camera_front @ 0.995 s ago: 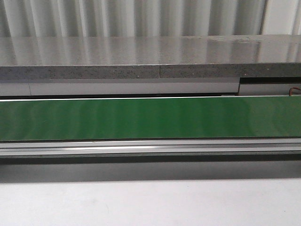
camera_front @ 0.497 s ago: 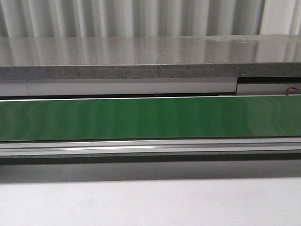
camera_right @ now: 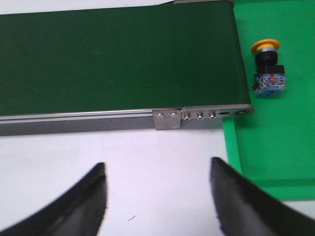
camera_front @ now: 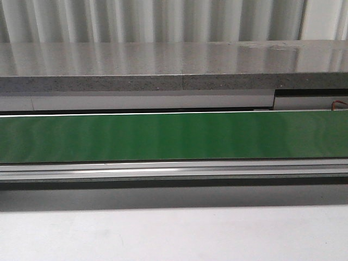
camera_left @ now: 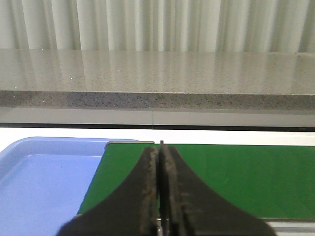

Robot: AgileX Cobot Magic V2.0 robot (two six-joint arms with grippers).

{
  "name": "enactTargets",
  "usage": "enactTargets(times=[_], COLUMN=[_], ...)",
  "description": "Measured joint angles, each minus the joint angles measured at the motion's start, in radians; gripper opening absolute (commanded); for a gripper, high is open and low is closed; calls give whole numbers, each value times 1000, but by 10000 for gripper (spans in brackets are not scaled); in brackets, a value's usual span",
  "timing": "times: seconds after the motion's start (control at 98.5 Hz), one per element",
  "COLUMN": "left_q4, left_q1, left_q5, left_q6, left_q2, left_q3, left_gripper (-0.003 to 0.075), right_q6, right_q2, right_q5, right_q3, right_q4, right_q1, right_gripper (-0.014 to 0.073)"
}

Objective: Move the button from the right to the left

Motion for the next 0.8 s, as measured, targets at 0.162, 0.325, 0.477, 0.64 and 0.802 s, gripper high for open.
enactTargets(times=[0.162,0.325,0.477,0.64,0.802], left_q4=[0,0,0,0,0], left_q1=[0,0,0,0,0], left_q5=[0,0,0,0,0], left_q6=[0,0,0,0,0], left_q2=[0,0,0,0,0], left_q3=[0,0,0,0,0], left_gripper=[-20,-20,-20,-20,-20], right_q6=[37,106,122,123,106], right_q2=[1,73,227,391,499], right_q5=[-6,1,26,19,-6], right_q3=[-4,-76,-184,-280,-343], right_q4=[-4,-54,-124,-138,-138], right_q1=[0,0,0,-44,-160], right_gripper=[629,629,629,629,629])
